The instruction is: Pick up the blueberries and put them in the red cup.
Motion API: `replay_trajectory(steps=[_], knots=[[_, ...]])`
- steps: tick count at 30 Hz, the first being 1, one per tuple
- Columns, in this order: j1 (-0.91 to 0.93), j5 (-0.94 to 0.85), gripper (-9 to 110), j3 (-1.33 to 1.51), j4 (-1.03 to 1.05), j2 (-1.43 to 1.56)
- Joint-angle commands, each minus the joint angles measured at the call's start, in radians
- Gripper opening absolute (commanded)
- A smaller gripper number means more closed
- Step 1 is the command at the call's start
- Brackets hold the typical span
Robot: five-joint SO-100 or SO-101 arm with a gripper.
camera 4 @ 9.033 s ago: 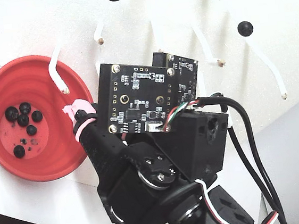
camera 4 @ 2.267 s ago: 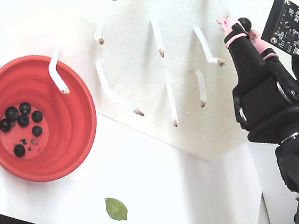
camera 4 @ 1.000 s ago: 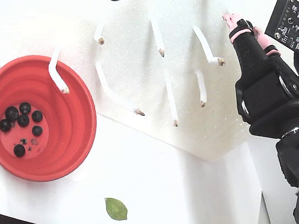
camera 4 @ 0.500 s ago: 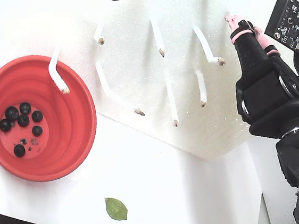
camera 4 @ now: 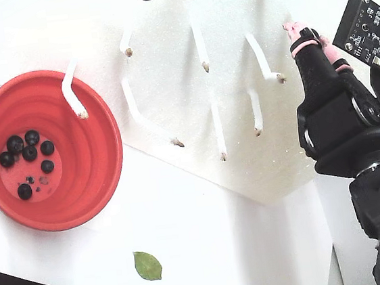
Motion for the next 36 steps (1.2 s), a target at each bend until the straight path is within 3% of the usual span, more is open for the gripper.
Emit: replay_trajectory(steps=[1,36], knots=[[-0.038,0.018,11,-0.003,0.005,0.144],[-0.092,0.106,11,0.149,0.242,0.430]])
